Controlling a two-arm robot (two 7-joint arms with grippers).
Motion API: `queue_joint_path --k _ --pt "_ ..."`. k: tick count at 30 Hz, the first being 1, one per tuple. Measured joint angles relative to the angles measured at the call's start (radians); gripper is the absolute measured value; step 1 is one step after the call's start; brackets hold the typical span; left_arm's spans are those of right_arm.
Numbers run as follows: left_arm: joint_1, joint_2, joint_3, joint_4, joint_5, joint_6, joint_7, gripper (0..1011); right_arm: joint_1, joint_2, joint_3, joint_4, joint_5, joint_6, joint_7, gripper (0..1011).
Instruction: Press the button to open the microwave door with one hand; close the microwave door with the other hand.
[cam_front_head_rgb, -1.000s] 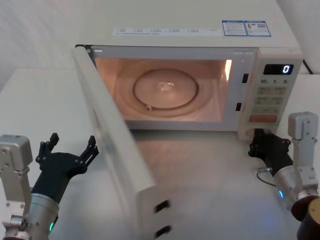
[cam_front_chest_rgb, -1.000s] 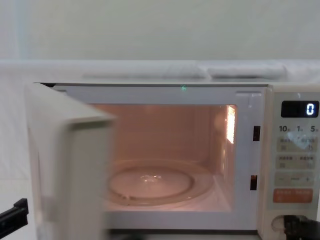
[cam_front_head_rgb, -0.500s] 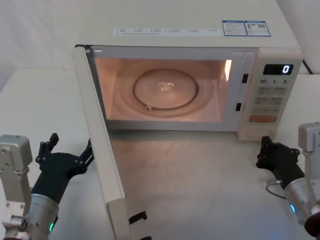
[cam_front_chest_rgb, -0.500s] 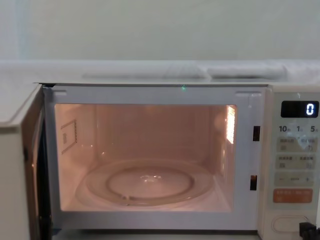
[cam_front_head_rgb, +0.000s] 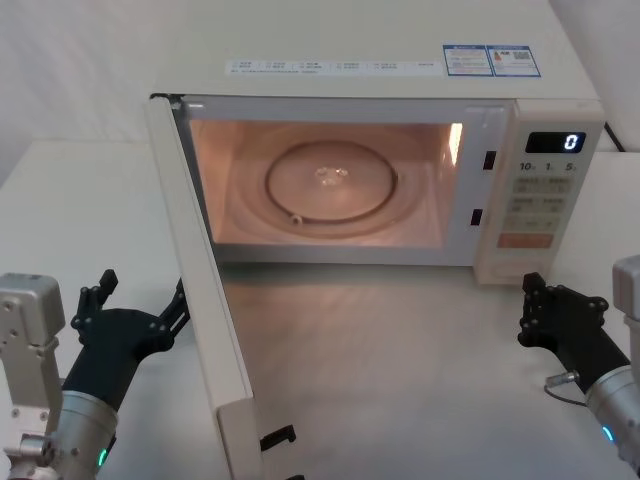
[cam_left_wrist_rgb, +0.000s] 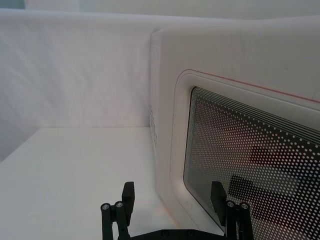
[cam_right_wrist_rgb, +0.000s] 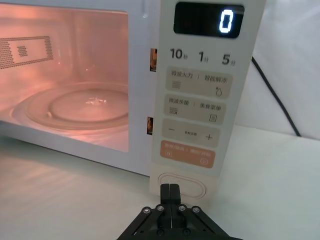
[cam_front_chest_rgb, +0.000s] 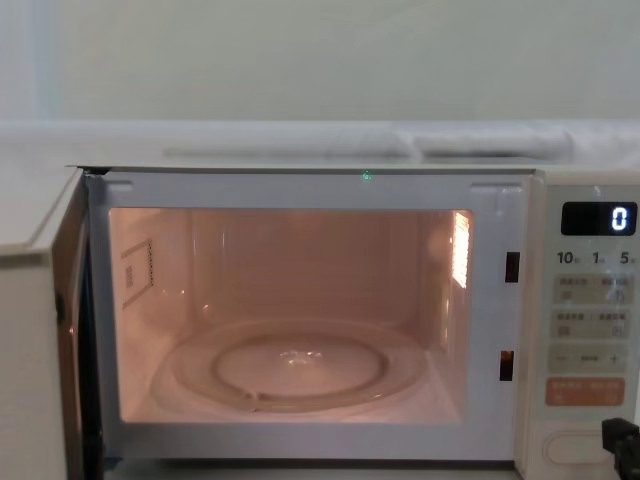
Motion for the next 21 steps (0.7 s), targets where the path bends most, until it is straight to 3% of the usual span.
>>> queue_joint_path --k 3,9,21 --pt "0.0 0.0 0.0 0.0 0.0 0.0 0.0 1001 -0.011 0.016 0.001 -0.017 0.0 -0.005 0.005 33" --pt "0.0 0.0 0.0 0.0 0.0 0.0 0.0 1001 -0.035 0.025 0.024 -0.034 0.017 -0.02 -0.002 195" --pt "0.0 0.0 0.0 0.0 0.0 0.0 0.0 1001 -0.067 0.037 0.048 -0.048 0.034 -0.043 -0.009 592"
